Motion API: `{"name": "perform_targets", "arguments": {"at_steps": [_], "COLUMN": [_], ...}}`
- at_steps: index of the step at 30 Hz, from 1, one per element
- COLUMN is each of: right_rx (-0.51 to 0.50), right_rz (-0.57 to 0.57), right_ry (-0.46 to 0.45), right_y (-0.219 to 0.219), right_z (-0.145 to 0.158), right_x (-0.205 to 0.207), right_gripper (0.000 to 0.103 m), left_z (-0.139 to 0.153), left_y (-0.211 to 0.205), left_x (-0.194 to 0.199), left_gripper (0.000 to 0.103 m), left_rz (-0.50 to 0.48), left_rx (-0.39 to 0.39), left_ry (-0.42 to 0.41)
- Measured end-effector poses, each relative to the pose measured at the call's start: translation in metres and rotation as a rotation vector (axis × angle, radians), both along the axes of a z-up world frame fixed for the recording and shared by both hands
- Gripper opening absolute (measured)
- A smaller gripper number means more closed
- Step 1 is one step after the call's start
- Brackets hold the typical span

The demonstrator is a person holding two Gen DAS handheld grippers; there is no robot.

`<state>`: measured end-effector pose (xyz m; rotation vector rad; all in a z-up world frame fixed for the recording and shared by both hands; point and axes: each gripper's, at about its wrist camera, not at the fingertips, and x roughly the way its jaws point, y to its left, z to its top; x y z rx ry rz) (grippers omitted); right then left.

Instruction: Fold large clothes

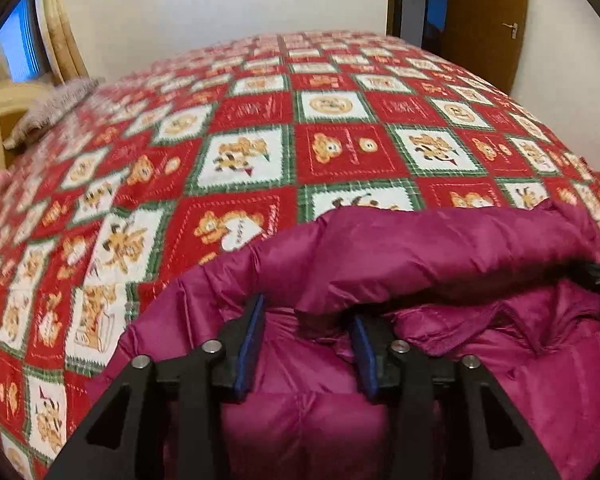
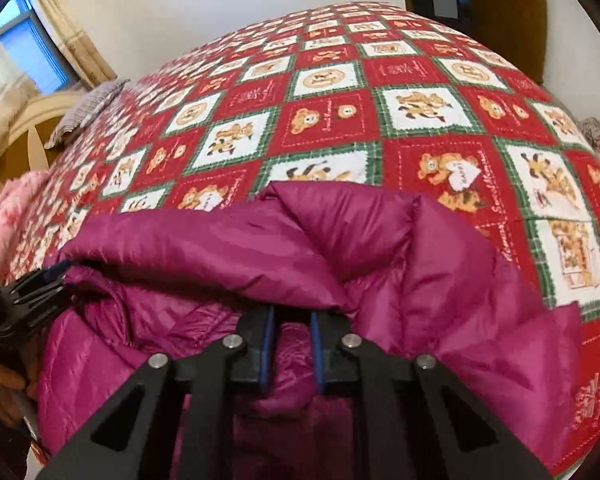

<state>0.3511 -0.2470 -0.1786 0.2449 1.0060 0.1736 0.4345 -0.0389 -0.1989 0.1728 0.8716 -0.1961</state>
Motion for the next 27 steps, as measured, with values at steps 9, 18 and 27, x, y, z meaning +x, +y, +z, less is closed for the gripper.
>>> {"name": "perform_targets", "arguments": {"at_steps": [9,18,27], "right_rx": [-0.057,-0.183,-0.222], "right_rz": [-0.171,0.096,0.090], "right_ry": [-0.199,-0.100,-0.138], "right_y": [0.010,0.067,0.068], "right_z": [0.075,-0.003,-0.005], "right_x": [-0.002,0.032,0.021], "right_gripper": [0.048,0.053,0.053], "left_z": [0.004,0.054,0.065], "left_y": [0.007,0.035,-0.020], "left_x": [-0.004,-0.037,0.023], "left_gripper": [0.053,0.054,0.061], "left_rz": [0.013,-0.053,0.119], "left_rx": [-0.037,-0.131,-0.004], "left_ry": [-0.019,-0.004,-0.100]}}
